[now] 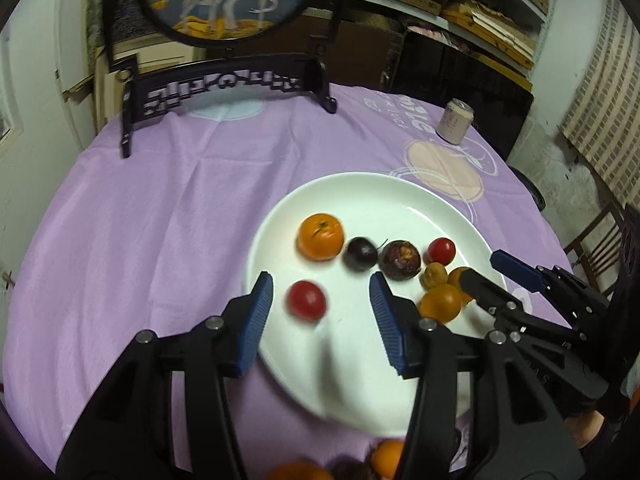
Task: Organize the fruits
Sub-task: 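Grasp the red tomato with the left tool while the right tool carries the brown fruit, both onto plate, then grasp the dark plum with the right tool while the left tool grasps the large mandarin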
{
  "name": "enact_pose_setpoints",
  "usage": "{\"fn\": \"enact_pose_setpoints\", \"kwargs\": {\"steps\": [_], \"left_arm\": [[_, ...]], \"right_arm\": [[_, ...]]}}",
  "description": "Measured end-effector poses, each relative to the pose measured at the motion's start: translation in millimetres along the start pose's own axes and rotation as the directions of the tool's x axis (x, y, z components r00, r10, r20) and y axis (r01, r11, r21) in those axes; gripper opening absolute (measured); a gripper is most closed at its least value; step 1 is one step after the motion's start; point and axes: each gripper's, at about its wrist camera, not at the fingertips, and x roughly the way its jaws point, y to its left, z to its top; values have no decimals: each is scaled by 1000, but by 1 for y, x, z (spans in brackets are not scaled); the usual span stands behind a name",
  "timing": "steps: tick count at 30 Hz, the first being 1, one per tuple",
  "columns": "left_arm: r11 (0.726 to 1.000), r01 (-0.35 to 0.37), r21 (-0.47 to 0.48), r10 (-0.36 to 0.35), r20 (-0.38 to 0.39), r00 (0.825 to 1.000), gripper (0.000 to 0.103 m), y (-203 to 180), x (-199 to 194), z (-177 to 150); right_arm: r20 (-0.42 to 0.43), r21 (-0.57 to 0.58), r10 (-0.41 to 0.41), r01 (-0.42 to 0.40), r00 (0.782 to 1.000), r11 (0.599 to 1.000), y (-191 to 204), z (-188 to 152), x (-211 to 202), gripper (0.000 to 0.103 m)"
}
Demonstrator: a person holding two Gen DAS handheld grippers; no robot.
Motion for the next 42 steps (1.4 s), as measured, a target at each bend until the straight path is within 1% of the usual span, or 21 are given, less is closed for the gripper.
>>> {"fn": "enact_pose_setpoints", "kwargs": {"steps": [4, 6, 8, 9, 10, 11, 13, 15, 16, 18, 20, 23, 24, 26, 29, 31, 32, 34, 35, 39, 42], "left_arm": [[999, -14, -51, 16, 51, 999, 53, 22, -34, -25], [998, -33, -49, 36, 61, 997, 54, 32, -52, -49], [998, -48, -43, 50, 57, 997, 55, 41, -64, -71], [998, -50, -39, 52, 51, 997, 58, 46, -70, -84], [998, -52, -35, 53, 47, 997, 65, 49, -75, -93], [998, -58, -27, 59, 44, 997, 67, 52, -80, -105], [997, -74, -7, 74, 33, 997, 68, 56, -85, -122], [996, -84, 9, 84, 10, 996, 68, 58, -86, -136], [997, -78, 13, 78, 4, 997, 68, 58, -86, -139], [998, -52, 25, 53, -9, 999, 68, 54, -84, -145], [998, -48, 30, 48, -20, 999, 68, 51, -81, -148], [999, -48, 21, 49, -42, 998, 68, 51, -76, -152], [999, -47, 16, 47, -46, 998, 68, 52, -76, -153], [999, -42, 15, 42, -42, 998, 68, 52, -79, -153], [999, -35, 27, 36, -23, 999, 68, 49, -85, -153], [999, -33, 38, 34, -25, 999, 68, 46, -84, -152], [998, -33, 45, 35, -30, 999, 68, 43, -82, -152], [997, -31, 66, 34, -44, 998, 68, 37, -76, -152], [997, -32, 77, 36, -50, 998, 68, 33, -72, -152], [993, -46, 113, 56, -84, 995, 68, 19, -49, -148], [987, -71, 143, 85, -94, 992, 68, 11, -34, -146]], "right_arm": [[16, -25, 15, -15, 1000, 1000, 7, -10, -12, 49], [33, -19, 32, -31, 999, 999, 9, -17, -25, 49], [47, 0, 51, -51, 998, 999, 9, -28, -39, 52], [58, 15, 61, -62, 996, 998, 9, -38, -49, 52], [59, 28, 77, -79, 995, 997, 8, -49, -59, 52], [56, 37, 92, -94, 994, 995, 8, -55, -64, 53], [15, 60, 155, -156, 988, 986, 13, -81, -82, 53], [-24, 42, 183, -182, 983, 982, 25, -103, -95, 53], [-37, 18, 177, -177, 983, 984, 33, -111, -100, 53], [-61, -46, 134, -137, 989, 990, 48, -126, -108, 53], [-89, -64, 126, -132, 988, 989, 56, -133, -109, 53], [-127, -37, 211, -217, 969, 975, 65, -137, -107, 53], [-140, -42, 220, -227, 966, 973, 70, -137, -104, 53], [-180, -37, 207, -217, 962, 976, 76, -135, -91, 53], [-221, 27, 299, -301, 928, 953, 79, -138, -75, 53], [-229, 30, 319, -321, 920, 947, 82, -139, -71, 38], [-223, 20, 311, -314, 924, 949, 83, -139, -74, 38], [-202, 0, 269, -275, 942, 962, 82, -139, -82, 38], [-194, 5, 256, -261, 947, 965, 79, -138, -86, 38], [-152, 80, 203, -193, 967, 978, 46, -135, -108, 38], [-141, 114, 172, -157, 975, 981, 26, -137, -120, 38]]}}
